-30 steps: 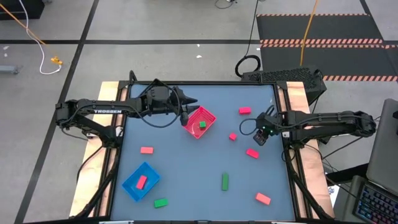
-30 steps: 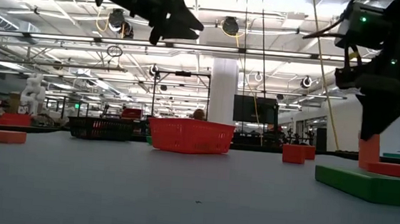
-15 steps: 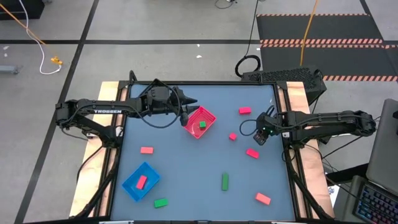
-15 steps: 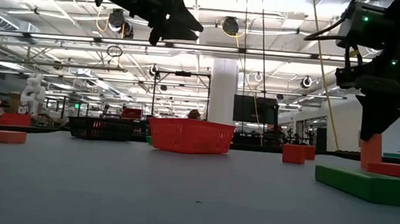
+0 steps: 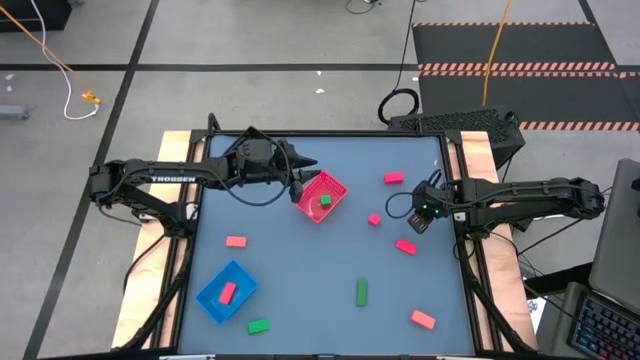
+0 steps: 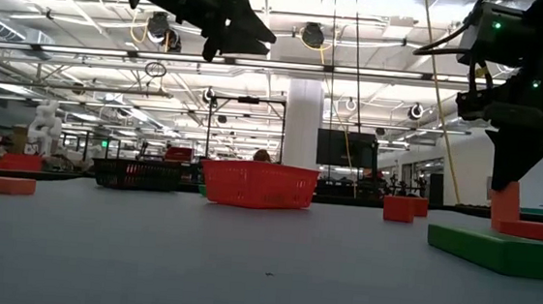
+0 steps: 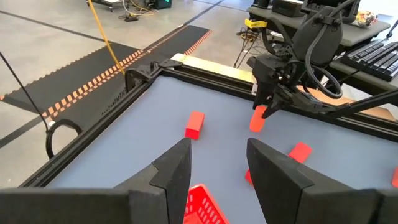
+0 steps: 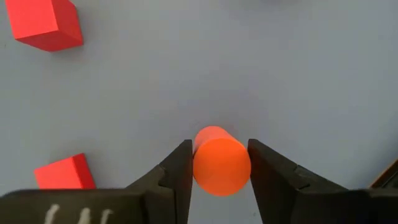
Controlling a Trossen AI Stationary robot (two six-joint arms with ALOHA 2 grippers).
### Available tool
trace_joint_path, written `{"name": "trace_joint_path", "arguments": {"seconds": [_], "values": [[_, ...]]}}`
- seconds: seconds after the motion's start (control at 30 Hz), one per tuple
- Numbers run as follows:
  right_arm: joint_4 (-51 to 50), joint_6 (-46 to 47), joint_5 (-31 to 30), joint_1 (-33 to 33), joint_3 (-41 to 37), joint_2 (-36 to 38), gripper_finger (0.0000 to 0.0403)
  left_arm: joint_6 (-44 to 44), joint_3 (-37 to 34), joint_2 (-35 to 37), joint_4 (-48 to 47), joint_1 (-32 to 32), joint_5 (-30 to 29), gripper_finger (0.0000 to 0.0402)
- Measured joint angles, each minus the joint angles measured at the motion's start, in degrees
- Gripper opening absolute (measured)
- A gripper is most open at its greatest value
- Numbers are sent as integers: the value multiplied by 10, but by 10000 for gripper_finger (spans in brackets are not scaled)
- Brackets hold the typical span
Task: Sort & place blocks by color
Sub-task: Put the orange block into the black bin
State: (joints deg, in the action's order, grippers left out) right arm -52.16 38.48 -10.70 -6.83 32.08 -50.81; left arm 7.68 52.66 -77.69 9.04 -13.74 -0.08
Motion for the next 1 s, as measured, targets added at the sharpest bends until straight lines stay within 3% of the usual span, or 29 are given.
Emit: {"name": "trace_joint_path", "arguments": {"seconds": [0.33, 0.67, 1.0], "values": [[49, -32, 1, 7, -1, 1, 121, 0, 0, 0, 0, 0, 0, 157], [295, -189, 1, 13, -1, 34, 121, -42, 0, 0, 3, 0, 0, 157], [590, -286, 4, 7, 0, 39, 121, -214, 0, 0, 30, 43, -14, 157]]}}
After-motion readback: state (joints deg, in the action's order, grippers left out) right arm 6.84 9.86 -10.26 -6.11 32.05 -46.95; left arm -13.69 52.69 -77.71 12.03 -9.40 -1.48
